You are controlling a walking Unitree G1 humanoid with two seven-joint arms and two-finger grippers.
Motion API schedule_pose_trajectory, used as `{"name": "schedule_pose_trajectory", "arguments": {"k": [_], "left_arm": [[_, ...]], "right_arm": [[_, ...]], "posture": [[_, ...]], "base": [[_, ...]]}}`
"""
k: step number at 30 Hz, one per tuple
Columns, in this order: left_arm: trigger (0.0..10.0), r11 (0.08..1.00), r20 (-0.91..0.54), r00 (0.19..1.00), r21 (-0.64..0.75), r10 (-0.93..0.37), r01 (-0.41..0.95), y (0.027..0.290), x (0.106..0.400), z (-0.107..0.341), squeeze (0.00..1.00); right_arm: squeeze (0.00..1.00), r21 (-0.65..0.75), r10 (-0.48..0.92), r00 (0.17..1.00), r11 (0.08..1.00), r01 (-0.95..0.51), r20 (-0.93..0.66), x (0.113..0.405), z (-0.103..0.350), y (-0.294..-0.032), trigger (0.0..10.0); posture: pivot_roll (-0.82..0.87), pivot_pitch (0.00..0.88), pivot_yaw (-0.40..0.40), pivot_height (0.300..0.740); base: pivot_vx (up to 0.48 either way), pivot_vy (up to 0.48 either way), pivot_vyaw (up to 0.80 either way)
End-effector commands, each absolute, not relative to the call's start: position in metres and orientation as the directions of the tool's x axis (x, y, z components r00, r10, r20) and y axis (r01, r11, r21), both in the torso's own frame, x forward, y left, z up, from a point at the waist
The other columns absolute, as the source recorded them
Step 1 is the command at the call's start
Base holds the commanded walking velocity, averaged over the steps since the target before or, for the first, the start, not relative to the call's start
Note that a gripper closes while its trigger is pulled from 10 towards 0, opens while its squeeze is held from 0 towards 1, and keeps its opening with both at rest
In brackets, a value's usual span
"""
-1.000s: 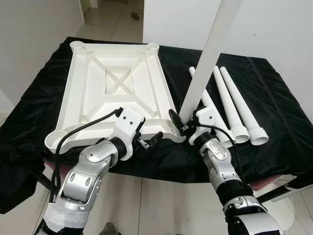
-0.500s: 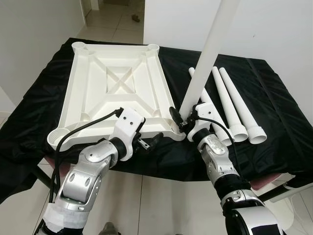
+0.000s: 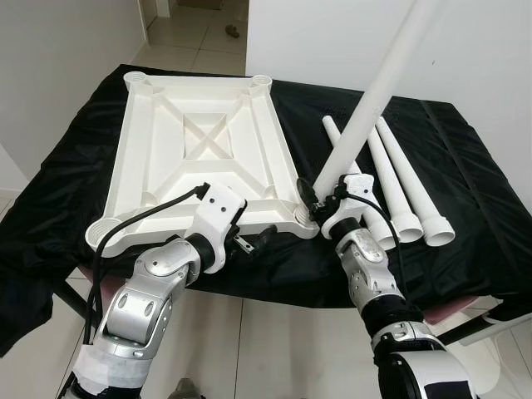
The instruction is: Building children table
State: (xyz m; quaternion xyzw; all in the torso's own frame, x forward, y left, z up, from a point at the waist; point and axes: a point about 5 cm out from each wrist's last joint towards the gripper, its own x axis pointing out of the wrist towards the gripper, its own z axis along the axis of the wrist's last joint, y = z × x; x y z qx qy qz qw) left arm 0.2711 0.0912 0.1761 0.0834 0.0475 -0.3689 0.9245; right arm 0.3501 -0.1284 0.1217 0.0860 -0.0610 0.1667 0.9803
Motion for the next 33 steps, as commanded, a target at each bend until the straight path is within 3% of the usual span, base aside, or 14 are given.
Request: {"name": "schedule_pose_trajectory", "arguments": {"k": [1,3,11,19,23,33], "left_arm": [[10.0,0.727,-0.152,0.738,0.131,-0.658,0.674,0.09,0.269,0.177,0.0],[10.0,0.725,-0.152,0.736,0.131,-0.659,0.676,0.09,0.269,0.177,0.0],[10.0,0.725,-0.151,0.737,0.132,-0.659,0.676,0.09,0.269,0.177,0.0],[10.0,0.726,-0.152,0.738,0.133,-0.657,0.674,0.091,0.269,0.177,0.0],[10.0,0.722,-0.156,0.734,0.134,-0.661,0.679,0.09,0.268,0.176,0.0],[10.0,0.719,-0.157,0.731,0.136,-0.664,0.681,0.091,0.268,0.176,0.0]], "right_arm": [[0.0,0.18,0.25,0.965,0.955,-0.234,-0.075,0.333,0.073,-0.144,10.0],[0.0,0.073,0.309,0.949,0.95,-0.304,-0.064,0.329,0.073,-0.137,10.0],[0.0,-0.017,0.408,0.912,0.912,-0.409,-0.038,0.317,0.069,-0.126,10.0],[0.0,-0.034,0.431,0.902,0.901,-0.432,-0.029,0.307,0.063,-0.123,10.0],[0.0,-0.096,0.427,0.901,0.902,-0.42,0.069,0.299,0.068,-0.127,10.0],[0.0,-0.016,0.355,0.932,0.935,-0.355,0.079,0.296,0.064,-0.136,10.0]], "posture": [[0.21,0.077,-0.046,0.74],[0.2,0.069,-0.046,0.74],[0.21,0.061,-0.047,0.74],[0.21,0.057,-0.045,0.74],[0.2,0.057,-0.039,0.74],[0.2,0.056,-0.035,0.74]], "base": [[0.0,0.0,0.0],[0.0,0.0,0.0],[0.0,0.0,0.0],[0.0,0.0,0.0],[0.0,0.0,0.0],[0.0,0.0,0.0]]}}
